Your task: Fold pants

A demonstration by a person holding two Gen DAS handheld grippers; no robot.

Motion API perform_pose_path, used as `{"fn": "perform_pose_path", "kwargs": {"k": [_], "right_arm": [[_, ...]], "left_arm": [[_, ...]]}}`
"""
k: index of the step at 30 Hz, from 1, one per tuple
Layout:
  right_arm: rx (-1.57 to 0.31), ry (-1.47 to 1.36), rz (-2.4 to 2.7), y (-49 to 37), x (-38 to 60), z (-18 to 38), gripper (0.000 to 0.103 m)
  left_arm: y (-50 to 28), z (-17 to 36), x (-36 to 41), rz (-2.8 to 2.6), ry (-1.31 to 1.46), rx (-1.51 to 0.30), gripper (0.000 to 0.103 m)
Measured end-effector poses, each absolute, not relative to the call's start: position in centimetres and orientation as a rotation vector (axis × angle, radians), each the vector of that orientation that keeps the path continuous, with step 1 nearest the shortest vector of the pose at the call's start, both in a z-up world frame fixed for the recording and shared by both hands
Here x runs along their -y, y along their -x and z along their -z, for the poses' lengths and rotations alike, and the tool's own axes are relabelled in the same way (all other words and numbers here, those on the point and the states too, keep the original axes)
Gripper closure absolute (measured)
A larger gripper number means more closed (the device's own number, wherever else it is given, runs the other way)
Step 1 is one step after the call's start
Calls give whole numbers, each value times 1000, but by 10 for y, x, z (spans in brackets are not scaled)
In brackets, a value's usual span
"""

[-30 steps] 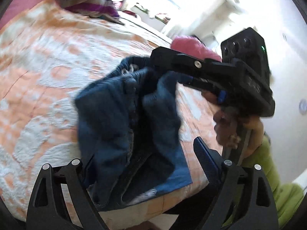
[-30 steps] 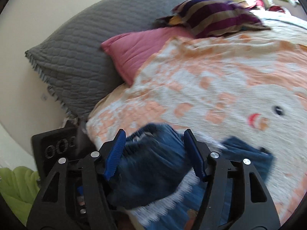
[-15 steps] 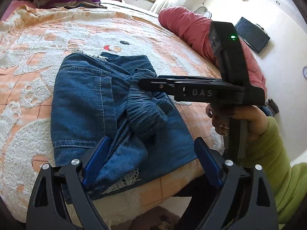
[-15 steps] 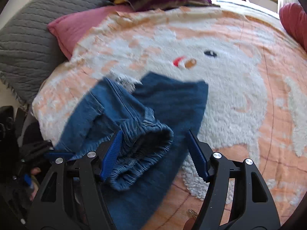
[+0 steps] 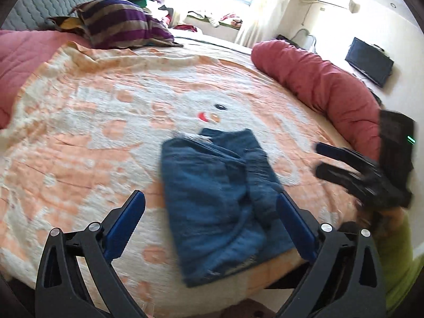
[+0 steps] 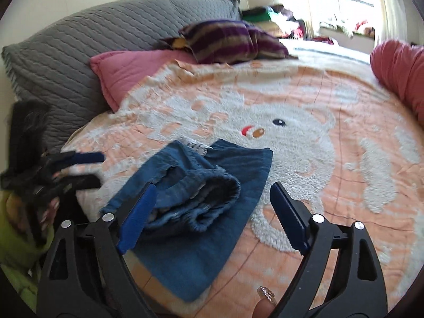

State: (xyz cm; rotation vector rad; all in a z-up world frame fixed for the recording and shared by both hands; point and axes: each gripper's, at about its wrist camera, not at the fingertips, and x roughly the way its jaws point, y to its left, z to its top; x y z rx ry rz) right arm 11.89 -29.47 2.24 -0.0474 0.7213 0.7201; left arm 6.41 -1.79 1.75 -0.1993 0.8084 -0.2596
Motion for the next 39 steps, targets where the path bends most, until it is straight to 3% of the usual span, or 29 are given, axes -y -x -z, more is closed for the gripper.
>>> {"fn": "perform_pose_path", "kwargs": {"k": [14,15,16,18,21,29,31,32,35,39], "right_arm": [[-667,319,-920,-34,231,-19,19],[-671,349,-932,-32,222,-16,23],[-673,370,-938,-31,217,-13,25],[-684,418,-957,-29,206,-8,36],[-677,505,-972,-26,190,-2,45],[-611,697,-979,-29,154,8,48],[-615,759,-983,-35,142,20,71],[-651,745,-1026,-38,140,23,94],[-687,768,-1106,-25,145,24,99],[-713,742,-1091,-17,160,29,100]], "left_arm": [[-111,2,14,255,155,-891,6],[-116,4,15,262,152,-900,11],[-123,8,15,273,155,-913,34],[-135,14,14,293,176,-948,58],[-149,24,16,306,171,-977,76],[-161,43,15,331,196,-980,76],[-162,44,15,332,196,-977,76],[-163,44,15,334,195,-977,76],[-162,45,15,343,194,-974,76],[-162,45,16,347,195,-967,74]]}}
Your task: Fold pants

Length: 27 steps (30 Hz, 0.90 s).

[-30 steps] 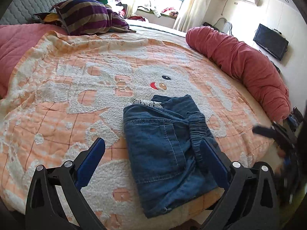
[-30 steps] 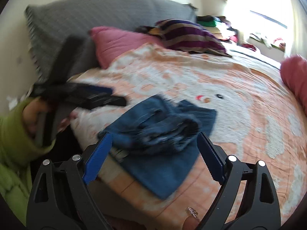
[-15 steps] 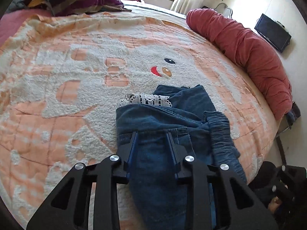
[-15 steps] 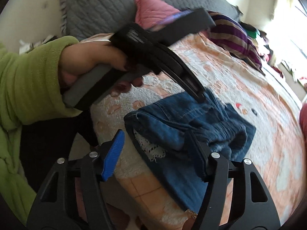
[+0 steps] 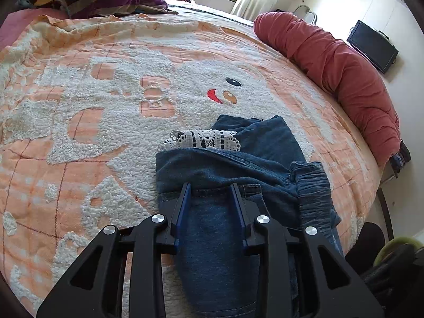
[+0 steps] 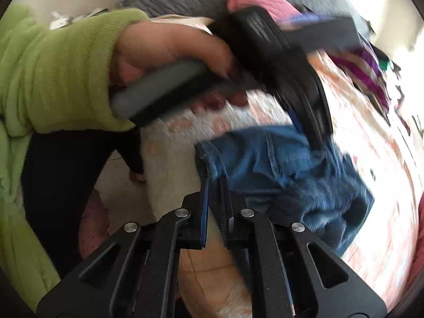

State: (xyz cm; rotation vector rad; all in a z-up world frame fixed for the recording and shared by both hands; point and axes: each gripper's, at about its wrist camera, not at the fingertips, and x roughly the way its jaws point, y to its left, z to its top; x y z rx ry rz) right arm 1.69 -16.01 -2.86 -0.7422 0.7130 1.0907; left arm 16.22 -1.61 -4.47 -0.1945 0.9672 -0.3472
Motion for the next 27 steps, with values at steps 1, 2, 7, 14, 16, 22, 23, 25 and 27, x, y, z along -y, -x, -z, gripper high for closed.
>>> {"fn": "perform_pose_path", "kwargs": {"k": [1,2,7,14,16,22,23,25,27], "right_arm": [[-729,733,-1078,-19,161,38,99],[-734,708,-1084,-20,163,42,99],[-756,569,-1109,-29,176,32,94],[-719,446,-1102,-29,192,8,82],[-704,424,-1099,-29,196,2,79],[-654,359,-1080,-27,198,-15,69],[-648,349,-1076,-27,199,-17,68],[-627,325,-1062,-28,204,-23,63],[-608,287,-1037,-30,210,-31,56]], "left_arm": [[-162,44,16,347,192,-965,74],[-161,44,17,346,191,-962,74],[-157,40,16,346,192,-944,66],[-150,31,18,356,181,-919,57],[-148,29,17,355,178,-910,57],[-141,18,15,349,167,-876,47],[-140,16,14,346,164,-869,47],[-137,12,14,340,159,-857,46],[-134,8,13,335,152,-845,42]]}}
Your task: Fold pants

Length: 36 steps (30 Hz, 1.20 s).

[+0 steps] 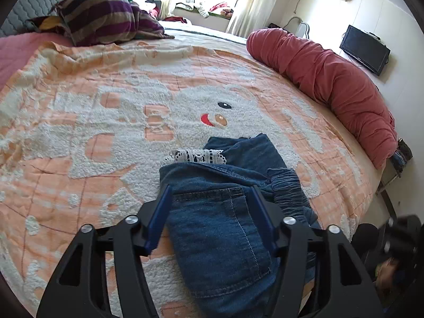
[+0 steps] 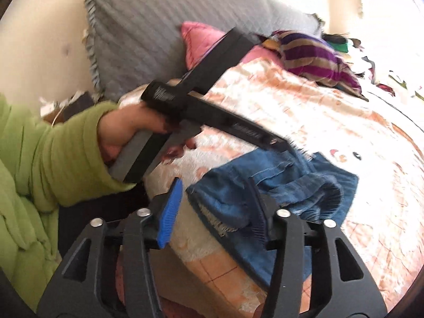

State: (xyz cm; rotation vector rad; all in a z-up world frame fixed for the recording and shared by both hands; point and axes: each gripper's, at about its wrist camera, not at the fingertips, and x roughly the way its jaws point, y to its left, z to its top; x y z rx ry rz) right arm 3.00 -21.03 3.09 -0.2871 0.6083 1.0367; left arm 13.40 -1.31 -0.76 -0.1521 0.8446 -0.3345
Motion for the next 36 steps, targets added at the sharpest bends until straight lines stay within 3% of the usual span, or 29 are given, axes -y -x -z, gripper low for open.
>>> {"fn": "perform_pose_path", "kwargs": {"k": [5,7,11,24,36], "right_arm": [[-566,212,-957,-39,227,-45,50],[-555,180,-920,-45,234,-50,48],[-538,128,-843,-54,248,-56,43],[-508,10,-705,-66,282,-66,29],[-475,-16,-559,-64,305,-75,20]], "left_arm": [[-124,-5,11,310,134,-808,41],[-120,-8,10,298,126,-798,30],[-113,-14,7,284,125,-783,29],[-80,-32,-6,222,128,-744,12],[-56,-43,-16,159,144,-729,8]]}}
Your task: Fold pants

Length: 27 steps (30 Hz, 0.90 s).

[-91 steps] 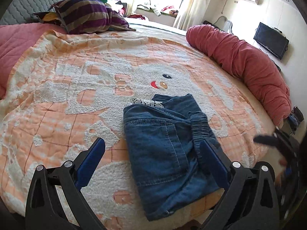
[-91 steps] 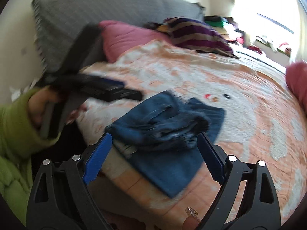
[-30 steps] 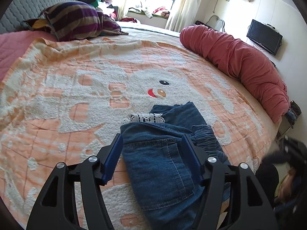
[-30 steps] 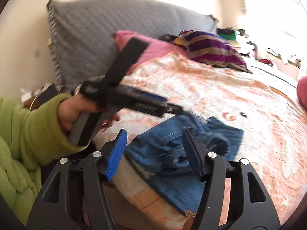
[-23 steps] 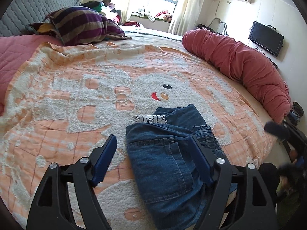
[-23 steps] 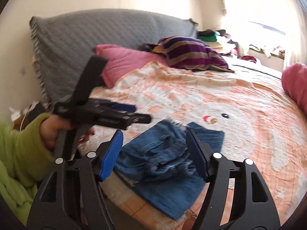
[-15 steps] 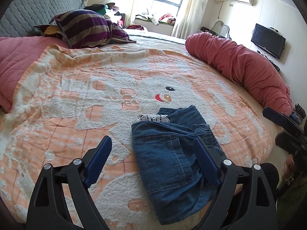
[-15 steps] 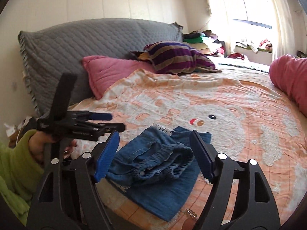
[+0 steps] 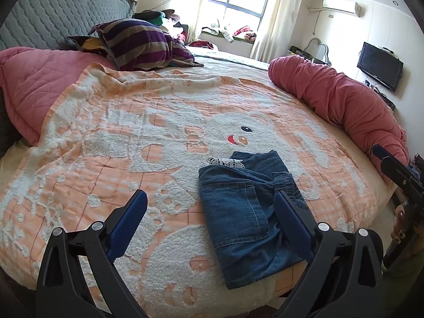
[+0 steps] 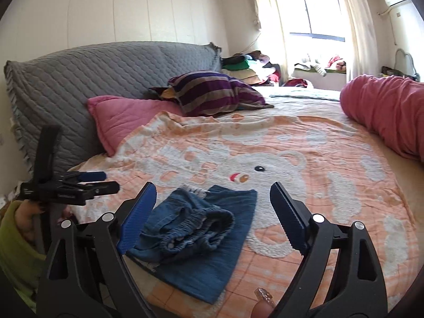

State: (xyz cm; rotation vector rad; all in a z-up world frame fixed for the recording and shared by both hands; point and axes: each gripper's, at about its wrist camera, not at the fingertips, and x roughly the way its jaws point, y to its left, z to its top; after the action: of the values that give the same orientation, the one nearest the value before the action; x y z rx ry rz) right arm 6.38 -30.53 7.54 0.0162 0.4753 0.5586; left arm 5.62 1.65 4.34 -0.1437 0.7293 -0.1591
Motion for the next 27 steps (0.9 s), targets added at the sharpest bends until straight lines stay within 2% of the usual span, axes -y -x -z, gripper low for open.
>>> {"fn": "perform_pose_path", "kwargs": {"k": [8,17,19,21,27], "right_arm": [[-523,-6,-473,-71,313,-67,19],[-700,-43,-408,-103,315,-26,19],[-736,-39,-416,-111,310,-16,22],[-771,-43,-429,-118,306,-7,29],[-899,-78,-467,-142,296,21,43]], "left_arm": [[-62,-32,-10,128,136,-756,5],[-85,2,1,112,137,-835,5],[-91,11,4,120,146,-858,5],[-96,18,6,123,148,-877,5],[-110,38,8,149,184,-927,5]]}}
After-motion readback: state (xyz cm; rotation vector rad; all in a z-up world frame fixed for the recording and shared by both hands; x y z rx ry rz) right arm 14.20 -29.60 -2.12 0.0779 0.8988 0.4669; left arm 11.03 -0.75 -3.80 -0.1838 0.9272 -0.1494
